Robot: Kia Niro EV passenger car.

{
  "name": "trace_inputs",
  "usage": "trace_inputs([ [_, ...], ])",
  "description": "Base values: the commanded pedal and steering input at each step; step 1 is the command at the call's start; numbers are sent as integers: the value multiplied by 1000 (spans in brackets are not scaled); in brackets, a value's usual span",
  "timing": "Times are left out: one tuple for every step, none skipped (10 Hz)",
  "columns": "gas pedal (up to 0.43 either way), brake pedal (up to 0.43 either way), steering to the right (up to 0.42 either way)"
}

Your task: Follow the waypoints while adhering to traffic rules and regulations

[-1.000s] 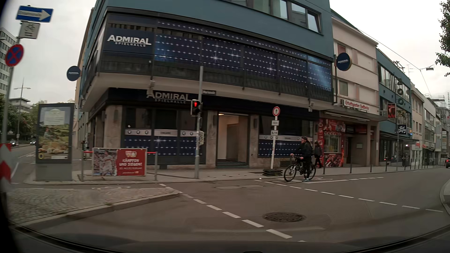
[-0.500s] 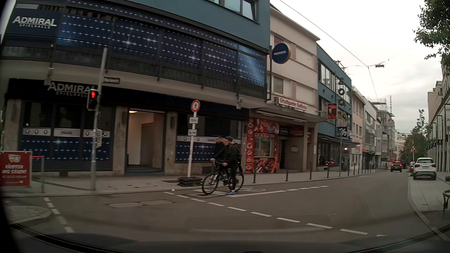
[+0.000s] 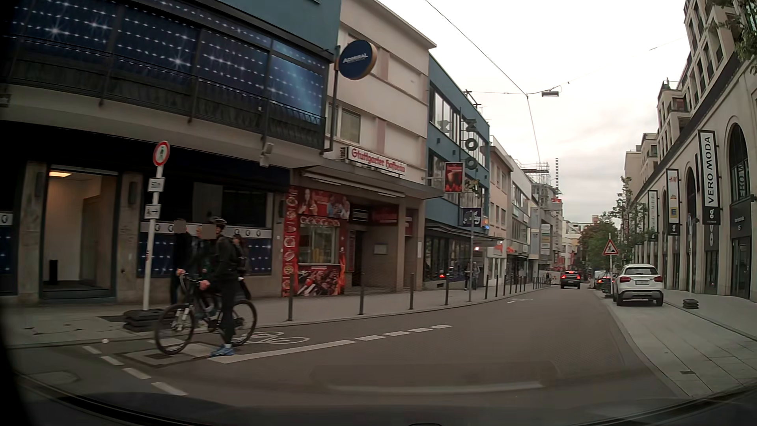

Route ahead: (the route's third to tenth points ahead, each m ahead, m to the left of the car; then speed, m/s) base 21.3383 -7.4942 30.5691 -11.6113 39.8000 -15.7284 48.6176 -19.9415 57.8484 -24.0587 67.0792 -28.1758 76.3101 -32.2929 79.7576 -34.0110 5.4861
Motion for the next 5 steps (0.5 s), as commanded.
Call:
trace_inputs([
  [130,0,303],
  [138,0,268],
  [138,0,241],
  [138,0,212],
  [138,0,190],
])
